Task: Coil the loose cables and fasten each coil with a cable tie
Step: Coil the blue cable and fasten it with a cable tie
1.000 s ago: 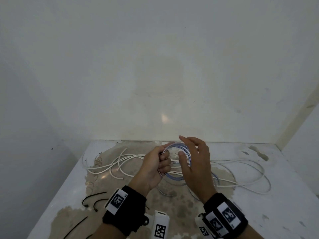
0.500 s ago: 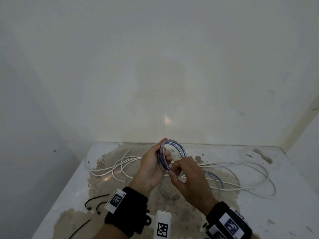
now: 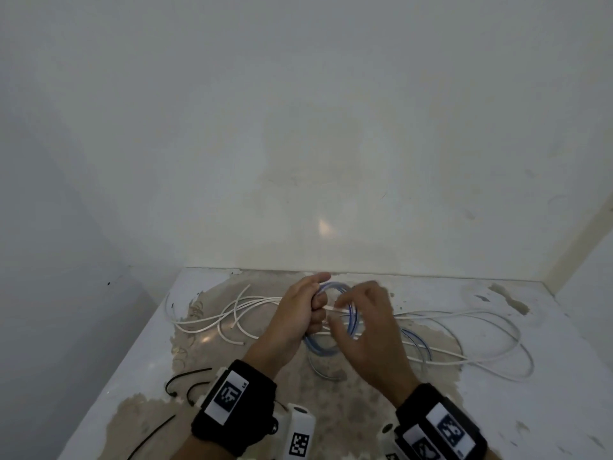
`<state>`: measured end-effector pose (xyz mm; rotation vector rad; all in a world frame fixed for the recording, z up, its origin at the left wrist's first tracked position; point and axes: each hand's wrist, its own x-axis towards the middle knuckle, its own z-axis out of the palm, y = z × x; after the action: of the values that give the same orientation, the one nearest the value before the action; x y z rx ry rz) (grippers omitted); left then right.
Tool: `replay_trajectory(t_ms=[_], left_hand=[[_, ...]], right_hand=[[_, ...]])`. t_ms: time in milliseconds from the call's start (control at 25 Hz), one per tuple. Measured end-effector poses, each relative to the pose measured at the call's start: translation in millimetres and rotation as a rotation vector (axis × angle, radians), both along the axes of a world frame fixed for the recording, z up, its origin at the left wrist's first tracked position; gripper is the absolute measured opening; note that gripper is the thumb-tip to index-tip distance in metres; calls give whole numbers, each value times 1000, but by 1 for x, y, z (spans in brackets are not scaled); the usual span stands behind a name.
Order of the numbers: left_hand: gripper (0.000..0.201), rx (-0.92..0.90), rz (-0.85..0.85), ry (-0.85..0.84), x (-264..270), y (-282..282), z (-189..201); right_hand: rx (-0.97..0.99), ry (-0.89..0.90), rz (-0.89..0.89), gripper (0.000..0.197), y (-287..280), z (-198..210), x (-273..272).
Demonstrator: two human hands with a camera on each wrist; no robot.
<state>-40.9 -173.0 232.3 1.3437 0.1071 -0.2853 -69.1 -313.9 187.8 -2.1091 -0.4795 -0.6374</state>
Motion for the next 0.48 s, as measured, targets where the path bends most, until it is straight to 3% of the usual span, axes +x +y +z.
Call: replay_trajectory(t_ms=[80,240,360,480], left_hand=[[31,34,-48,40,-8,9,-5],[22,60,7,75,-21,29,-22],[35,335,-17,30,-32,56,-42],[40,458,-6,176,-45,90,-61]], right_hand=[[-88,73,46,36,-8,-1,10],[-57,384,334,16,16,-25,21],[49,450,410,18,44,-44,18],[25,620,518,22,74,-70,10]])
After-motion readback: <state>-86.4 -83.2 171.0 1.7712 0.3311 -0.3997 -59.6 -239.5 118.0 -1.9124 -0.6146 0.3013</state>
